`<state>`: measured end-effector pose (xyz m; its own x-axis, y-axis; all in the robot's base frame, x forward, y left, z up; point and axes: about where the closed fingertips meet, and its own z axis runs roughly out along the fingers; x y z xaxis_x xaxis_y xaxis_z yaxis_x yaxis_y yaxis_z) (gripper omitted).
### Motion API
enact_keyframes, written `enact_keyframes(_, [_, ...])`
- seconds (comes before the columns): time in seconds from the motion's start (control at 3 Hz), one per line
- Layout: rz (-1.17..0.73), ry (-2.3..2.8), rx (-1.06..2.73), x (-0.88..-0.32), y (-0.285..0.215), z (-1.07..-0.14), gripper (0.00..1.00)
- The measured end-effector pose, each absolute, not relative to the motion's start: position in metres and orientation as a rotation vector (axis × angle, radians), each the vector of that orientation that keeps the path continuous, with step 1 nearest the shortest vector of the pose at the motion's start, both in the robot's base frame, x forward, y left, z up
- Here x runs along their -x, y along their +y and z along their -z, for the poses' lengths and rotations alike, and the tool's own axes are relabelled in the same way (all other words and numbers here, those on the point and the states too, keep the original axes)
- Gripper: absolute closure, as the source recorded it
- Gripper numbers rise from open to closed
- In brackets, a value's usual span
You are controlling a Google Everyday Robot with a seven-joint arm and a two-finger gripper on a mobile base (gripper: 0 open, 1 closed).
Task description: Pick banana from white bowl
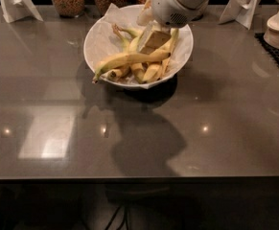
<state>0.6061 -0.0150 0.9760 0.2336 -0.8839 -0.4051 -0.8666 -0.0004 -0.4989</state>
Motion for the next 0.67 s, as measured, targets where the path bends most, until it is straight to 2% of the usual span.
enact_keyframes(0.33, [0.009, 1.625, 1.856, -0.609, -0.009, -0.966, 0.45])
enact_keyframes(0.67, [-0.026, 1.635, 1.885, -0.607, 0.001, -0.953, 0.43])
